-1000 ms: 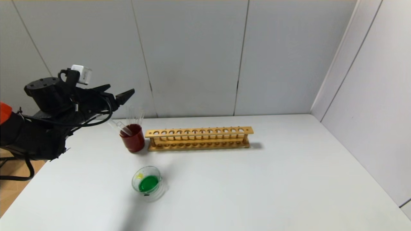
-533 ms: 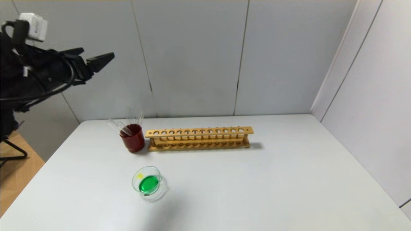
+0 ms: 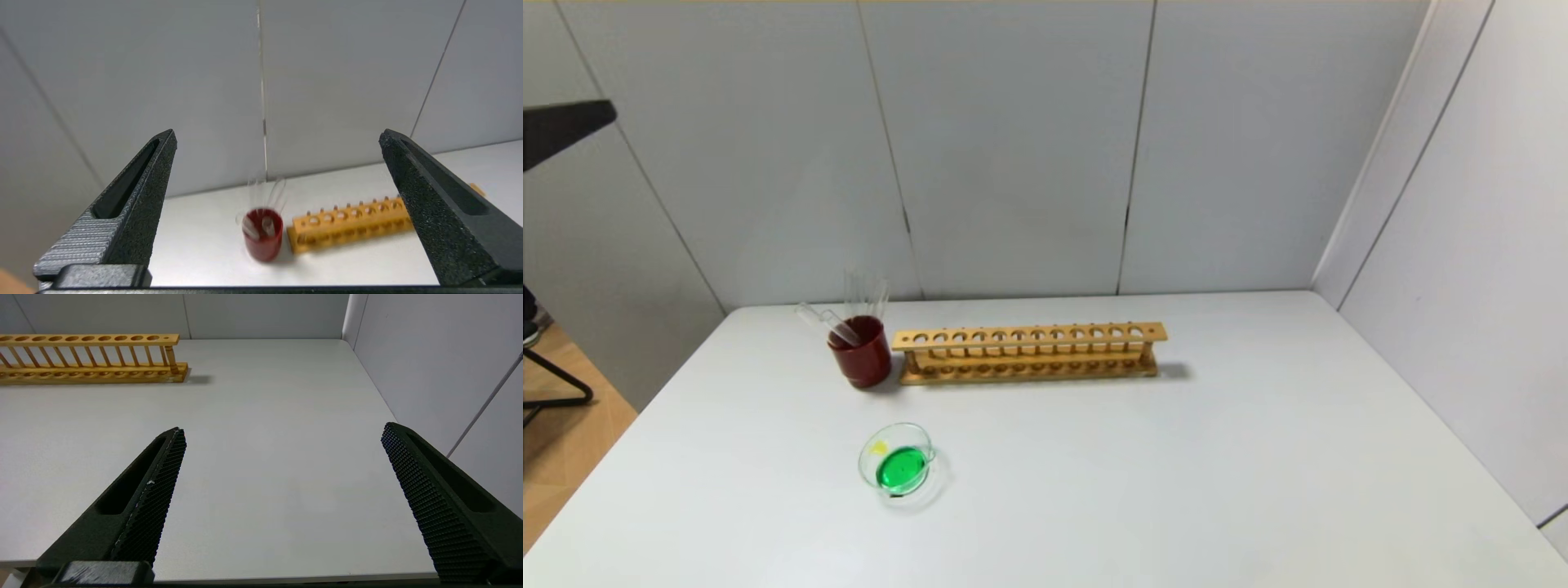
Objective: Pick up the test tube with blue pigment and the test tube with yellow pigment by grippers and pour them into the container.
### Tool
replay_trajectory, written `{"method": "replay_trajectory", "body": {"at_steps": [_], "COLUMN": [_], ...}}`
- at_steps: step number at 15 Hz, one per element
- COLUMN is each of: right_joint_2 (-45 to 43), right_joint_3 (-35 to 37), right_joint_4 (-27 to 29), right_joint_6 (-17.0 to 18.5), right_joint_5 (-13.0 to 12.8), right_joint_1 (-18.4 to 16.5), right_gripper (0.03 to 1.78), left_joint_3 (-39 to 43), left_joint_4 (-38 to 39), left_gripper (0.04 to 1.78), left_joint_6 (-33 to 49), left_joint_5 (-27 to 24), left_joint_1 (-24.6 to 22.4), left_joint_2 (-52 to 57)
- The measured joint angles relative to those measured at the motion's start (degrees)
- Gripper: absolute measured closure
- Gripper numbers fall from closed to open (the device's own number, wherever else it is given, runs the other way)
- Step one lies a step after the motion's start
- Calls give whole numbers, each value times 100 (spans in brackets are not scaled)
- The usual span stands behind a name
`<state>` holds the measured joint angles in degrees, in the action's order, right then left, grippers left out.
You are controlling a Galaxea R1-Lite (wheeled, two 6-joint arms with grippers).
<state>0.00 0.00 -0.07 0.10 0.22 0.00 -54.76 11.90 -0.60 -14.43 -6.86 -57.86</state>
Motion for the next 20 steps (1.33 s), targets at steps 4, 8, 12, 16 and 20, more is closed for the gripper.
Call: {"method": "replay_trajectory", "body": {"at_steps": [4,8,12,16,20], "right_joint_2": [0,0,0,0,0], "right_joint_3": [0,0,0,0,0], "right_joint_4": [0,0,0,0,0], "right_joint_6": [0,0,-2,0,0], "right_joint_5": [0,2,2,2,2], "right_joint_1": [0,0,0,0,0], "right_gripper": [6,6,6,6,6], "left_joint_3": [1367,2553,4112,4614,4984], "left_joint_4": [-107,-99,697,1208,948], "left_gripper": [7,7,7,7,7], "left_joint_6": [0,-9,-15,87,191], "left_joint_5": [-17,-138,-213,-262,-254], "left_joint_1": [-27,34,138,702,763], "left_joint_2": [1798,3298,4072,4330,4920]}}
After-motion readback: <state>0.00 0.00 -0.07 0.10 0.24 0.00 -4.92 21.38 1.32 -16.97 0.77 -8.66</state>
